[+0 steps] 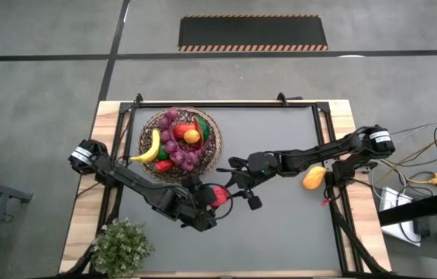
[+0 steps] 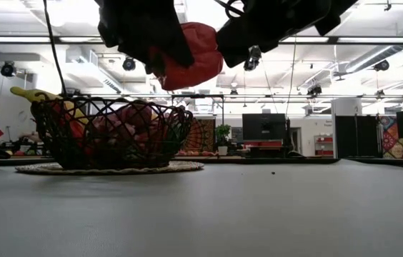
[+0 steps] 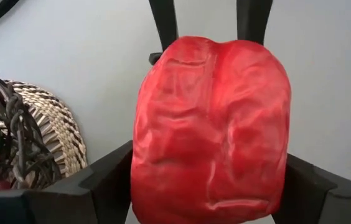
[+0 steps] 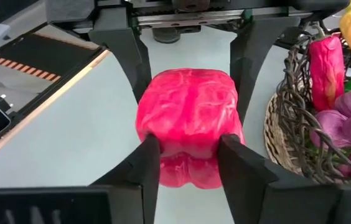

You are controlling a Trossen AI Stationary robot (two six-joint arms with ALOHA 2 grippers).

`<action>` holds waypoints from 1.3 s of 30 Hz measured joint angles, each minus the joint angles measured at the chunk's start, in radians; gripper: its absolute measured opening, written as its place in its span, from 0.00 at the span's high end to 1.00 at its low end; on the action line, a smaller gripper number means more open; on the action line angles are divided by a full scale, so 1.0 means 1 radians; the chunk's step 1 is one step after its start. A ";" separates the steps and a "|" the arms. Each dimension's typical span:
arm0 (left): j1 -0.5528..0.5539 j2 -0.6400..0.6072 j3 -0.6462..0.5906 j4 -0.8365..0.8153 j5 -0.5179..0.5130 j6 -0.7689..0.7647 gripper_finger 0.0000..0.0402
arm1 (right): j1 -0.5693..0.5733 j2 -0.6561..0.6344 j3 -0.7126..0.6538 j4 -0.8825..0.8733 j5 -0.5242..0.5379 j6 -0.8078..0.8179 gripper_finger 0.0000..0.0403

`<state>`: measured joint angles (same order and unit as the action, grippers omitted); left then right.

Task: Build produce basket
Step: Put the bell pepper into the wire basket

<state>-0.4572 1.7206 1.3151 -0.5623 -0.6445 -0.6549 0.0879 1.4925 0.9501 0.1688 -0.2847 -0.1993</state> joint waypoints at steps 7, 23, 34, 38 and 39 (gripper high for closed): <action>0.001 -0.002 -0.004 -0.039 -0.005 -0.012 0.32 | -0.004 -0.010 0.005 -0.014 0.017 0.005 0.52; -0.019 -0.003 -0.005 -0.048 0.025 0.012 0.32 | -0.009 -0.180 0.053 -0.361 0.242 -0.067 0.20; -0.030 -0.003 -0.007 -0.012 0.006 0.010 0.32 | -0.001 -0.223 -0.342 0.359 0.075 0.000 0.24; -0.028 -0.003 -0.008 -0.008 0.005 0.010 0.32 | -0.001 -0.171 -0.353 0.471 0.059 0.050 0.21; -0.027 -0.003 -0.008 -0.005 0.003 0.010 0.32 | -0.001 -0.157 -0.344 0.460 0.058 0.050 0.20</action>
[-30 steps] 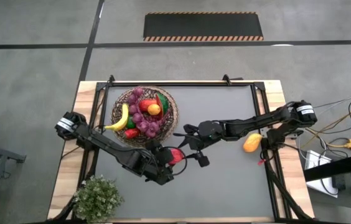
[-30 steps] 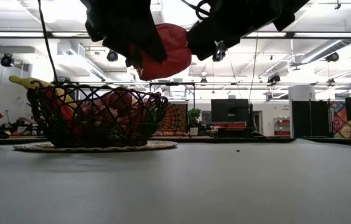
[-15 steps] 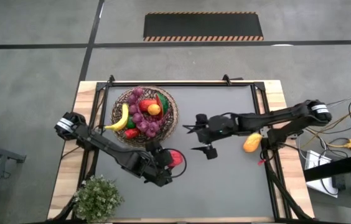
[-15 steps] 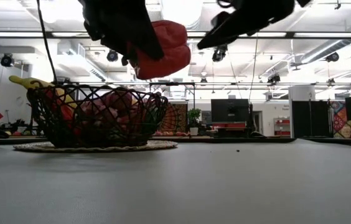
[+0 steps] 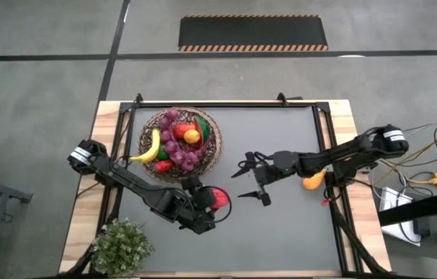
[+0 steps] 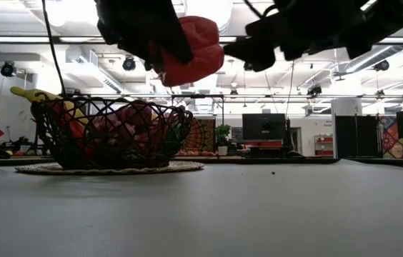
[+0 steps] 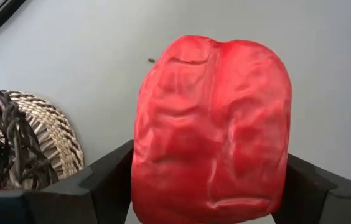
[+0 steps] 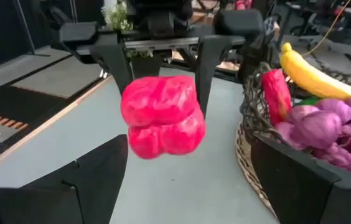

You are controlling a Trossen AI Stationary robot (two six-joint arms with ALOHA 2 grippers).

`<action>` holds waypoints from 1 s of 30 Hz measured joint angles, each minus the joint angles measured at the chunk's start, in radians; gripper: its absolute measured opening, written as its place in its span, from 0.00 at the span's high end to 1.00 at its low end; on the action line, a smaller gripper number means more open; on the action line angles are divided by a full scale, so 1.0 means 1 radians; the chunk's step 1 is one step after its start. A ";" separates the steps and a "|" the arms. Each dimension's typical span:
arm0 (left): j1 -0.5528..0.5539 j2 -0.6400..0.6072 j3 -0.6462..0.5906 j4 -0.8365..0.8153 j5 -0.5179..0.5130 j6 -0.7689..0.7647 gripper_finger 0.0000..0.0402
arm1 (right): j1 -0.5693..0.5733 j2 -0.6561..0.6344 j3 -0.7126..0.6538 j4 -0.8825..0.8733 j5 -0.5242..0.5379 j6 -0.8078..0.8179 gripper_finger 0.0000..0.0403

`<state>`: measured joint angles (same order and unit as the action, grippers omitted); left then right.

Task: Build produce basket
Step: Put the bell pepper into the wire basket

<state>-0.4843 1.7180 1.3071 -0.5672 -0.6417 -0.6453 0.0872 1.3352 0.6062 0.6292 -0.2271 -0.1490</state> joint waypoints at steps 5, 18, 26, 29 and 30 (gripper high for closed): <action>0.000 0.000 0.000 0.010 -0.047 0.000 0.32 | 0.000 0.066 0.072 -0.035 -0.001 0.019 0.16; 0.000 0.002 0.000 0.017 -0.099 0.001 0.32 | 0.000 0.180 0.204 -0.142 -0.036 0.017 0.24; 0.000 0.002 -0.001 0.019 -0.097 0.001 0.32 | 0.000 0.186 0.215 -0.151 -0.047 0.008 0.49; -0.001 0.002 -0.001 0.026 -0.092 0.001 0.31 | 0.000 0.185 0.213 -0.155 -0.050 0.007 0.50; 0.000 0.002 0.000 0.026 -0.091 0.004 0.31 | 0.000 0.185 0.213 -0.159 -0.050 0.001 0.50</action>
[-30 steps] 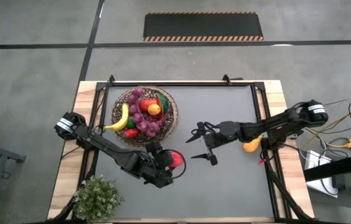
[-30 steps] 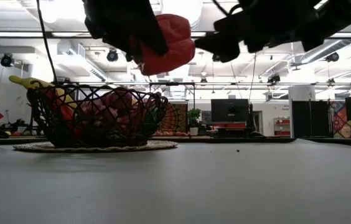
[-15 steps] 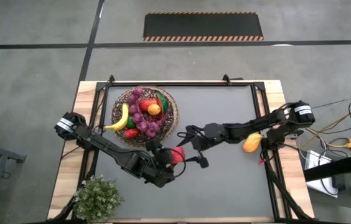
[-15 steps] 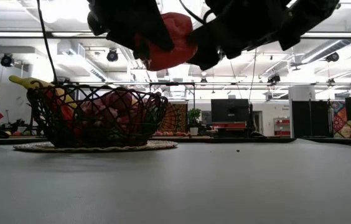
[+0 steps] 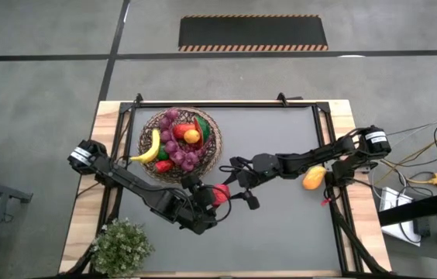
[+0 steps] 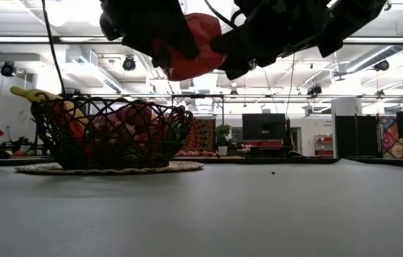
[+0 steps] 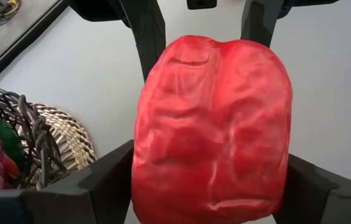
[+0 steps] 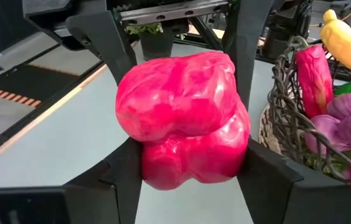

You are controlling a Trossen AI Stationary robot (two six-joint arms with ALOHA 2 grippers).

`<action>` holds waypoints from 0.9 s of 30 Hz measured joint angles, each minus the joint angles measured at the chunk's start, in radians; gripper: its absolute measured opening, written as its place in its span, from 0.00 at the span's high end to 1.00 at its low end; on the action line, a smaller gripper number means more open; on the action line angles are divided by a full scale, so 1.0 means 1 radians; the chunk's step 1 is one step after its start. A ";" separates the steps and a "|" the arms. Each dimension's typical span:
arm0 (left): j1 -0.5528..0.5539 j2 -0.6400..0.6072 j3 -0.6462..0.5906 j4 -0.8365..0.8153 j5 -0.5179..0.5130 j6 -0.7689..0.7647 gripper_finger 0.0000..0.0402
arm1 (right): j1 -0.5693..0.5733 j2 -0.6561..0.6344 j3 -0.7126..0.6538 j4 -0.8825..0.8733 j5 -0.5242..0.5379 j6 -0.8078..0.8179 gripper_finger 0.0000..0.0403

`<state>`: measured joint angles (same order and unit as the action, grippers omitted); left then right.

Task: Build produce basket
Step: Put the bell pepper into the wire basket

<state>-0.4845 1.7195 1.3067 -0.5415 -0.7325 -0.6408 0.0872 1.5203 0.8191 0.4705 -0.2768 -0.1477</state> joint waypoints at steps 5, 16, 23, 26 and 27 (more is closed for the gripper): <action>0.000 0.000 0.000 0.016 0.025 0.019 0.24 | -0.003 -0.012 -0.017 -0.007 -0.009 -0.048 0.50; -0.003 -0.029 -0.001 0.009 0.063 0.102 0.15 | -0.063 -0.066 -0.074 -0.041 -0.056 -0.075 0.50; -0.041 -0.034 -0.020 0.012 -0.014 0.107 0.15 | -0.072 -0.066 -0.230 0.251 -0.034 -0.027 0.49; -0.057 -0.034 -0.039 0.023 -0.071 0.106 0.15 | -0.071 -0.065 -0.317 0.420 -0.034 -0.005 0.49; -0.060 -0.034 -0.048 0.038 -0.094 0.109 0.15 | -0.071 -0.064 -0.345 0.496 -0.034 0.002 0.49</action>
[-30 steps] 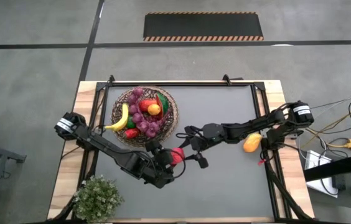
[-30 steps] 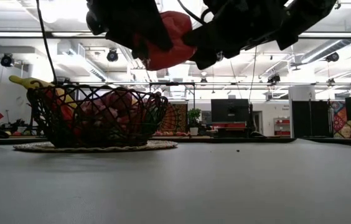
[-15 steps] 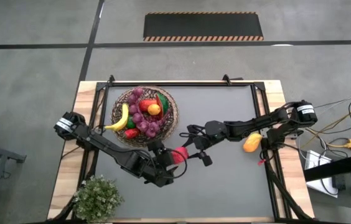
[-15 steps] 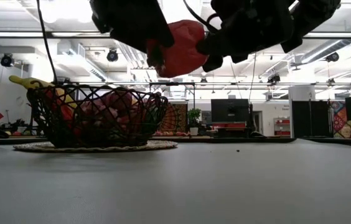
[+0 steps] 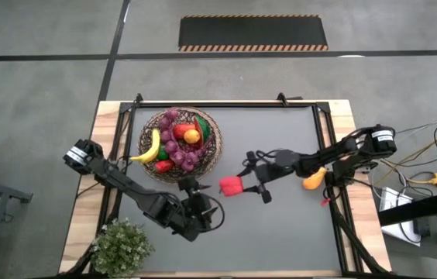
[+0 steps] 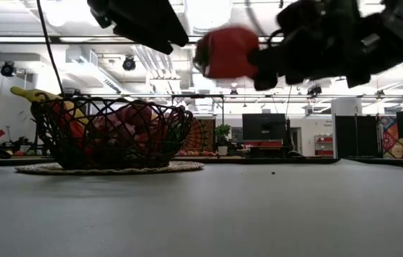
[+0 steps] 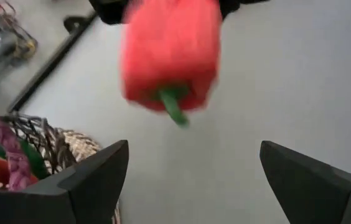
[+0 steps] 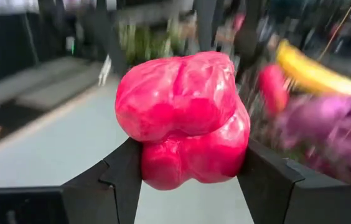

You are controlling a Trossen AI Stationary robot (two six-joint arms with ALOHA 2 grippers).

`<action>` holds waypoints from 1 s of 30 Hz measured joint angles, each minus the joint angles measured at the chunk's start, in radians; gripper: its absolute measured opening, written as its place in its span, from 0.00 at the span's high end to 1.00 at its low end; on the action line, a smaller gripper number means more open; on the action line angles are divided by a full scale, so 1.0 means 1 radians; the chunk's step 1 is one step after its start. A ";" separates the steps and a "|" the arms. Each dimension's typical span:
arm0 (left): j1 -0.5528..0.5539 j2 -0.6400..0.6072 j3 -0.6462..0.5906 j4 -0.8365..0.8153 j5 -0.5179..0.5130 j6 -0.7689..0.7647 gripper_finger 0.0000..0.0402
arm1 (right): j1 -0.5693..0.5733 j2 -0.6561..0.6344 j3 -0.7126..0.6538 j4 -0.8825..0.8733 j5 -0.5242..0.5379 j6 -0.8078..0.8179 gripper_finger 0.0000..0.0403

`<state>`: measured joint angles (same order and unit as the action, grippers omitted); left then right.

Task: Build produce basket
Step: Put the bell pepper into the wire basket

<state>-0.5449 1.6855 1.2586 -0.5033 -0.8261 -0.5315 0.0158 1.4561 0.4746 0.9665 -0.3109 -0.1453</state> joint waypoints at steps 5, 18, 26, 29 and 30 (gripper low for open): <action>0.001 0.000 -0.046 0.220 -0.042 0.150 0.15 | 0.001 0.000 -0.093 0.290 0.000 0.034 0.49; 0.086 -0.002 -0.254 1.040 -0.112 0.615 0.15 | 0.025 0.000 -0.120 0.371 0.000 0.041 0.49; 0.142 -0.002 -0.326 1.209 0.092 0.664 0.15 | 0.026 0.000 -0.118 0.370 -0.004 0.039 0.49; 0.149 -0.002 -0.330 1.220 0.100 0.693 0.17 | 0.026 0.000 -0.118 0.370 -0.003 0.040 0.49; 0.150 -0.002 -0.330 1.223 0.104 0.702 0.19 | 0.026 0.000 -0.117 0.370 -0.003 0.041 0.49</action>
<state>-0.3954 1.6836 0.9289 0.7195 -0.7219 0.1705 0.0414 1.4559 0.3573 1.3369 -0.3140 -0.1047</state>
